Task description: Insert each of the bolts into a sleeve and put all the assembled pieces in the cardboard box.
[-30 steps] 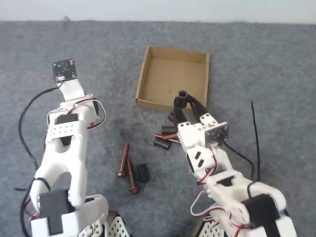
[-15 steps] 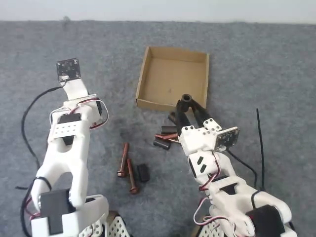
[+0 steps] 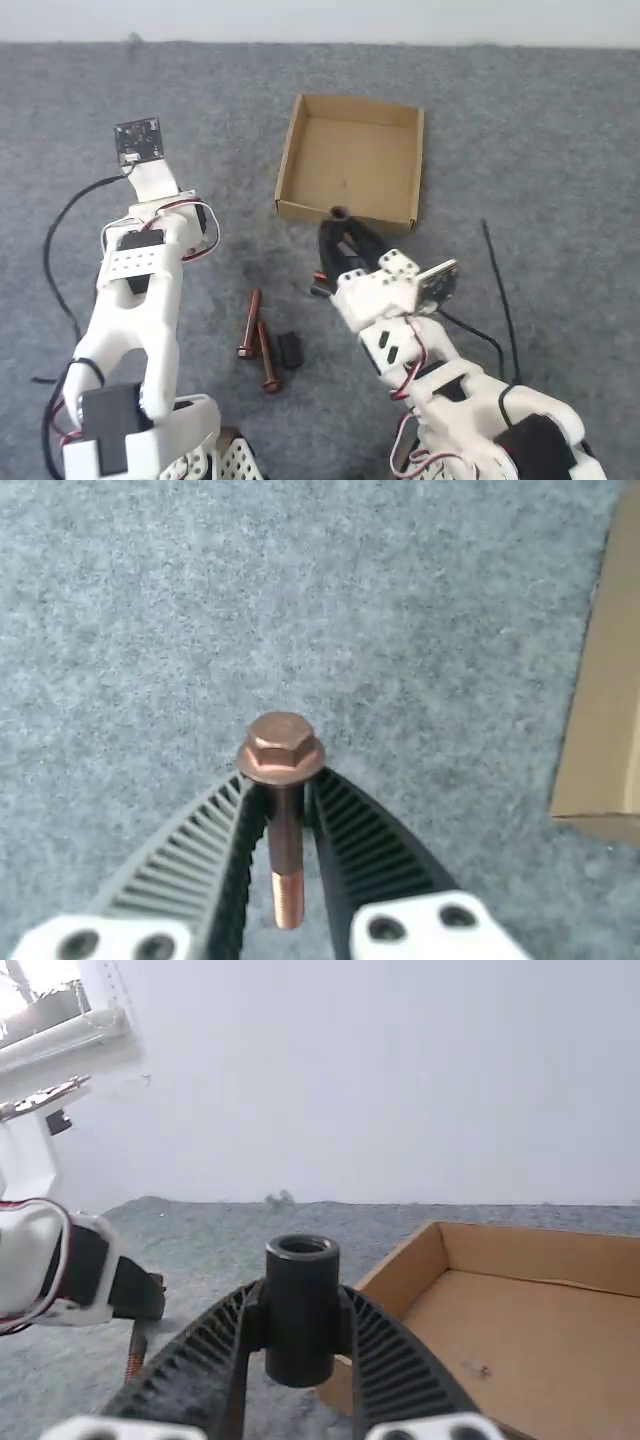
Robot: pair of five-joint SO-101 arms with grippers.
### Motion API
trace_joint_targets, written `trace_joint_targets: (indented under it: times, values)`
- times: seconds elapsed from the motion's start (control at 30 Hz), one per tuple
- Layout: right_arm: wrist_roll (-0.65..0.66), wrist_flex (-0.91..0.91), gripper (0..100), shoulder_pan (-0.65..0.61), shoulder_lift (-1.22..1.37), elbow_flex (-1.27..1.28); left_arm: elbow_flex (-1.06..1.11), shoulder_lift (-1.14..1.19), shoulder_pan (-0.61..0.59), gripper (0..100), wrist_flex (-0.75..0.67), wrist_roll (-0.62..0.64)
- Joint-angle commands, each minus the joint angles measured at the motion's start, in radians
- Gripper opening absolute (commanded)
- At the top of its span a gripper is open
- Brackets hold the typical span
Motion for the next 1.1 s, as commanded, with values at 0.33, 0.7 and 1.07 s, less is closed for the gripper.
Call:
trace_joint_targets:
  times: [0.33,0.7,1.07]
  values:
    - [0.046,0.097,0.6,-0.036,-0.039,0.018,0.041,-0.072,0.055,1,-0.241,0.002]
    - [0.043,0.101,0.6,-0.035,-0.038,0.018,-0.008,-0.074,0.187,1,-0.318,0.002]
    - [0.048,0.14,0.6,-0.035,-0.039,0.018,-0.116,-0.074,0.292,1,-0.318,0.002]
